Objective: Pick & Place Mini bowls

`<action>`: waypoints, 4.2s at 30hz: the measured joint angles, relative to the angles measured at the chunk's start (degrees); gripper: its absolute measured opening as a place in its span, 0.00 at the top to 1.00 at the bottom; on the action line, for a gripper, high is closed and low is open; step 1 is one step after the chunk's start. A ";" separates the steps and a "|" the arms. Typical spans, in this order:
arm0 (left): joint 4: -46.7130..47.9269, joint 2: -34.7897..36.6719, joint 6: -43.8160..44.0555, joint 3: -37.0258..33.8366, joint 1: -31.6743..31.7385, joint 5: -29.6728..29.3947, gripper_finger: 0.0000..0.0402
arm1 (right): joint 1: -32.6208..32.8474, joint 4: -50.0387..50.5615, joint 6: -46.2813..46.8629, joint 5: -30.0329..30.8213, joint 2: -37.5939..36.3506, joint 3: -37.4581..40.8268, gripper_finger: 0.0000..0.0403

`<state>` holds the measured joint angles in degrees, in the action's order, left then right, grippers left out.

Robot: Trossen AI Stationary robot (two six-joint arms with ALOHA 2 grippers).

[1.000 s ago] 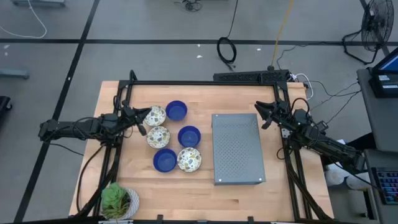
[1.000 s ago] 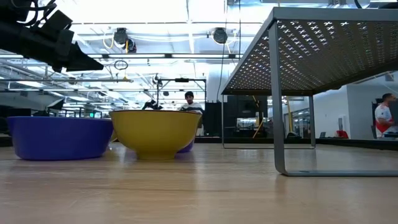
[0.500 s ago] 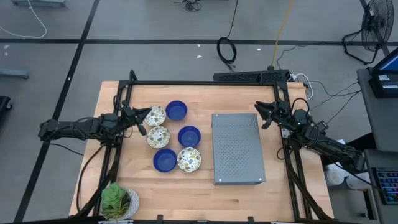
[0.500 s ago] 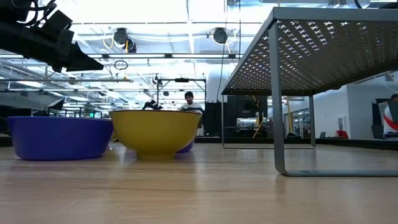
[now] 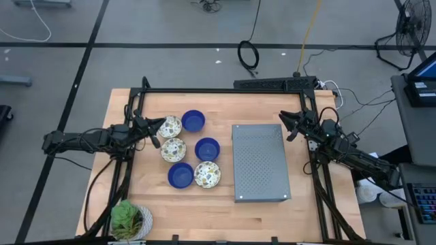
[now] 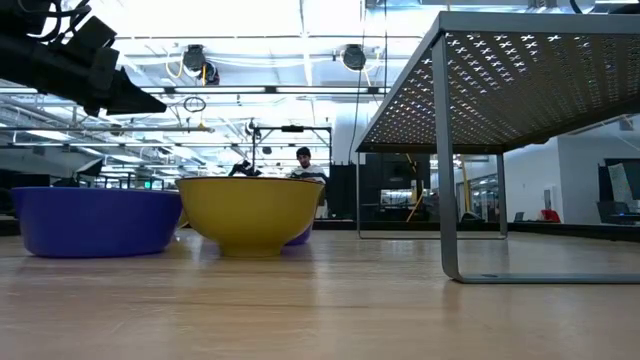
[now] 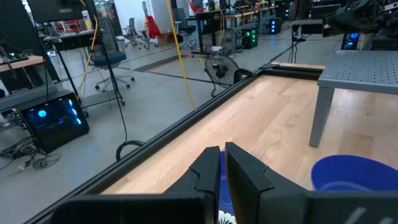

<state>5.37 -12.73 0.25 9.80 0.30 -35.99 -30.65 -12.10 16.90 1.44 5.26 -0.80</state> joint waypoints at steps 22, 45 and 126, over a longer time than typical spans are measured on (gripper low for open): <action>0.01 0.00 0.00 0.00 -0.01 0.00 0.92 | 0.02 -0.01 0.00 0.01 0.01 -0.02 0.78; 0.00 0.00 0.00 0.00 -0.02 0.00 0.92 | 0.00 0.00 0.00 0.02 0.02 -0.02 0.78; 48.85 -61.90 28.55 33.21 42.71 38.53 0.56 | 0.02 0.00 -0.01 0.02 0.00 -0.02 0.78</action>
<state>54.21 -74.63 28.80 43.01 43.00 2.55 -30.64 -12.10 16.89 1.45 5.26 -0.81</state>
